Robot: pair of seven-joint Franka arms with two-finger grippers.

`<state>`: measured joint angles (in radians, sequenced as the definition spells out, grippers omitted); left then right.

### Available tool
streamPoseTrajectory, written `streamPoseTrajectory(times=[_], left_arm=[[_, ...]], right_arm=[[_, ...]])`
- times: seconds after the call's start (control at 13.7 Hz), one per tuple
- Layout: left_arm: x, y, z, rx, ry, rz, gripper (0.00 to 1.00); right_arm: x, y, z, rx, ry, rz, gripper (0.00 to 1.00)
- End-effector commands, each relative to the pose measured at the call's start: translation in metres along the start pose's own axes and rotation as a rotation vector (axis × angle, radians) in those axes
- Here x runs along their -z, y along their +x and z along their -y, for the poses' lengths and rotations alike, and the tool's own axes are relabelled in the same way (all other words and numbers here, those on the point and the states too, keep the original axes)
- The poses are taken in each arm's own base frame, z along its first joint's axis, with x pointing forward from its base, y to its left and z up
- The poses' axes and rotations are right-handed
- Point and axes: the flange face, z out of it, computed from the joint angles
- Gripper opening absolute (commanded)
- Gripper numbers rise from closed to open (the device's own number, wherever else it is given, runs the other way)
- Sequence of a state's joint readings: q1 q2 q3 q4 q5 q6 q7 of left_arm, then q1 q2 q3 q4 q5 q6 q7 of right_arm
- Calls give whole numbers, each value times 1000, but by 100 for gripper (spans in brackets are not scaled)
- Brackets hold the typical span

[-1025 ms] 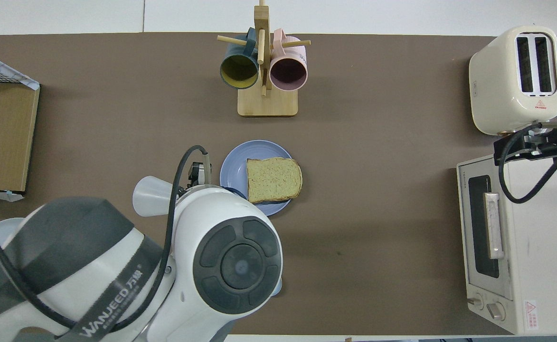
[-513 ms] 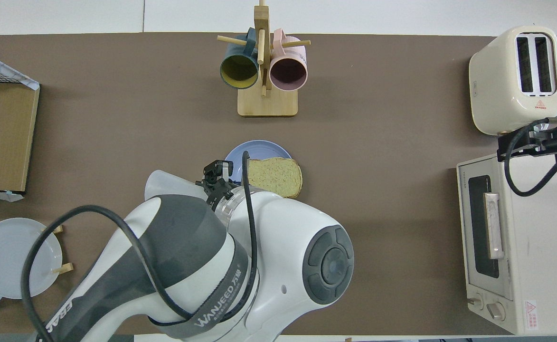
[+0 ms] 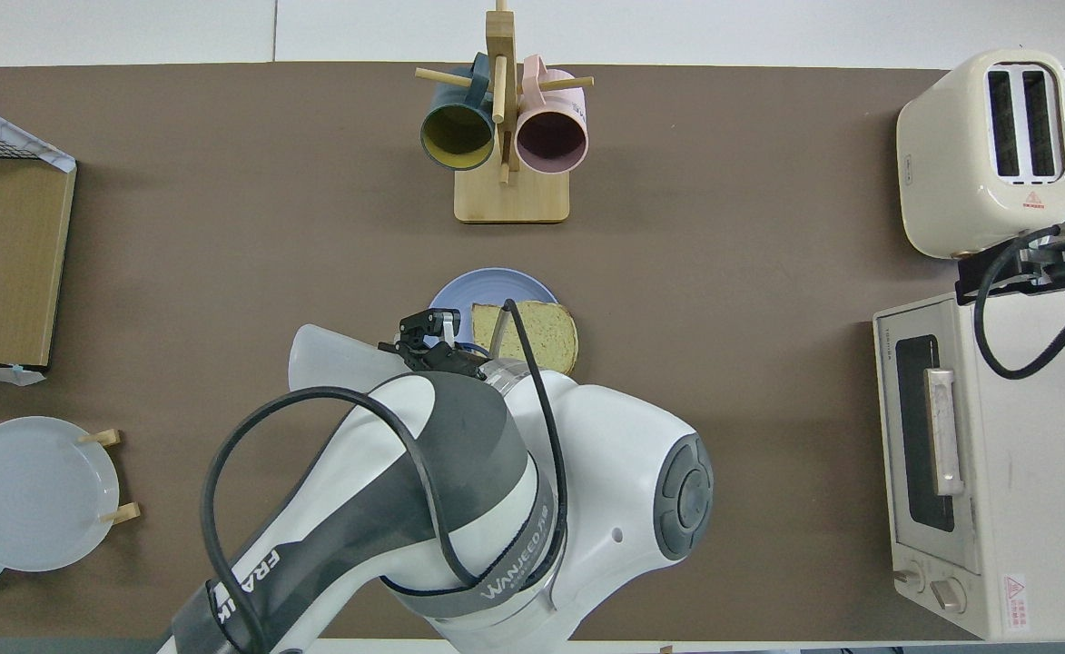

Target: Put bread on plate and add seasoning

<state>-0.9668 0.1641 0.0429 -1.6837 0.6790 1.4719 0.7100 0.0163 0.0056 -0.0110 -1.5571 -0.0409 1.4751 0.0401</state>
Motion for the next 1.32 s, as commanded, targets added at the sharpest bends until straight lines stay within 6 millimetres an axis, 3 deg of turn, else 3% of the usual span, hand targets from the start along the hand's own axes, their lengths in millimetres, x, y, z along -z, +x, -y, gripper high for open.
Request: streamPoseTrajectory(times=[0.0,0.07,0.29,0.59,0.95,1.24], left_arm=[[-13,23,-3,3,3,95,0],[-19,28,-4,-1,0,118,0],[-39,71,-18,-50,1,232,0],[-55,94,-32,-93,2,346,0],[-62,84,-30,-82,31,462,0],[-86,107,-34,-121,50,556,0]], right_arm=[[3,1,-4,22,19,-19,100],[3,1,-4,22,19,-19,100],[3,1,-4,24,21,-18,100],[2,1,-2,27,20,-16,100],[2,1,-3,26,21,-16,100],[1,1,-3,26,21,-15,100]])
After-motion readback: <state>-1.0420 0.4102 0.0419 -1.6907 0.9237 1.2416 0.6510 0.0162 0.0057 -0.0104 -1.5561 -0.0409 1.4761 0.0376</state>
